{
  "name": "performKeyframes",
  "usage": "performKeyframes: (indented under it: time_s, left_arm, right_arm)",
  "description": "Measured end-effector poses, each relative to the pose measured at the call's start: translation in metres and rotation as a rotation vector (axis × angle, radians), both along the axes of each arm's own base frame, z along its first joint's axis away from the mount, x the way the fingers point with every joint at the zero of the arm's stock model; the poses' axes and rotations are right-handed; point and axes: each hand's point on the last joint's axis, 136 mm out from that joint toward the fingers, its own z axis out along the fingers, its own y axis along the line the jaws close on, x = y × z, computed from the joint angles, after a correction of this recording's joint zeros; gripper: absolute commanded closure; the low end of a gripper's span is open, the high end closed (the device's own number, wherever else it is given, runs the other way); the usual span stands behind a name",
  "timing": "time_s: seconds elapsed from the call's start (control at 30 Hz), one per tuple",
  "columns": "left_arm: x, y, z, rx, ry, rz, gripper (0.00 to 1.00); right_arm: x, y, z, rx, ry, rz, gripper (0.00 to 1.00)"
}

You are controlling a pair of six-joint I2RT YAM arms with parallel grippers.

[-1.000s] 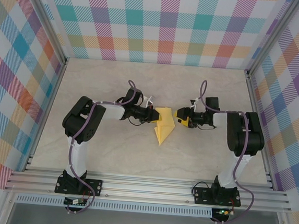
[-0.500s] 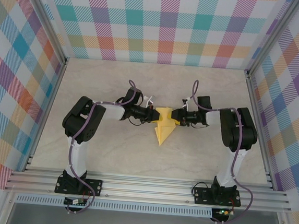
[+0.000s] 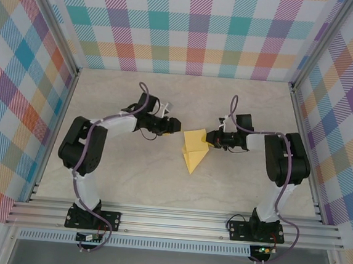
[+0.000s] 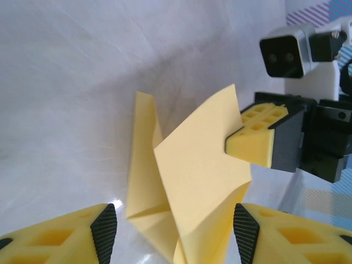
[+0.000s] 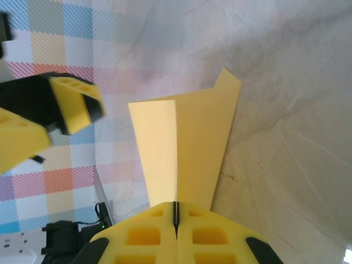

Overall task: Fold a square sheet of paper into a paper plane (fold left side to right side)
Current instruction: Fold the wing for the fifth time at the center of the table.

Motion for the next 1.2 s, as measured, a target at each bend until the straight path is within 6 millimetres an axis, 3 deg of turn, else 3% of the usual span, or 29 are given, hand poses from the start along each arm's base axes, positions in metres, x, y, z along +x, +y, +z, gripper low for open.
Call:
performKeyframes:
  time_s: [0.13, 0.2, 0.3, 0.47, 0.6, 0.77, 0.9, 1.2]
  left_arm:
    - [-0.012, 0.015, 0.046, 0.127, -0.163, 0.028, 0.40]
    - [-0.034, 0.004, 0.069, 0.169, -0.252, -0.012, 0.41]
    - [-0.074, -0.021, 0.080, 0.206, -0.323, -0.106, 0.41]
    - [-0.127, -0.052, 0.047, 0.323, -0.328, -0.245, 0.39]
    - [-0.142, -0.062, 0.009, 0.452, -0.318, -0.301, 0.38]
    - [-0.140, -0.071, -0.024, 0.579, -0.313, -0.334, 0.39]
    - [-0.133, -0.078, -0.040, 0.642, -0.320, -0.335, 0.41]
    - [-0.119, -0.068, -0.070, 0.793, -0.316, -0.313, 0.53]
  right_arm:
    - [0.000, 0.003, 0.008, -0.038, -0.024, -0.016, 0.96]
    - [-0.004, 0.007, 0.006, -0.058, -0.015, -0.015, 0.95]
    - [-0.009, 0.012, 0.000, -0.095, 0.012, -0.012, 0.95]
    - [-0.006, 0.020, 0.003, -0.131, 0.028, -0.021, 0.94]
    - [-0.005, 0.027, 0.006, -0.147, 0.026, -0.018, 0.93]
    - [-0.007, 0.029, 0.004, -0.171, 0.042, -0.020, 0.93]
    - [-0.009, 0.028, 0.001, -0.183, 0.058, -0.026, 0.93]
    - [-0.011, 0.028, -0.001, -0.194, 0.064, -0.026, 0.93]
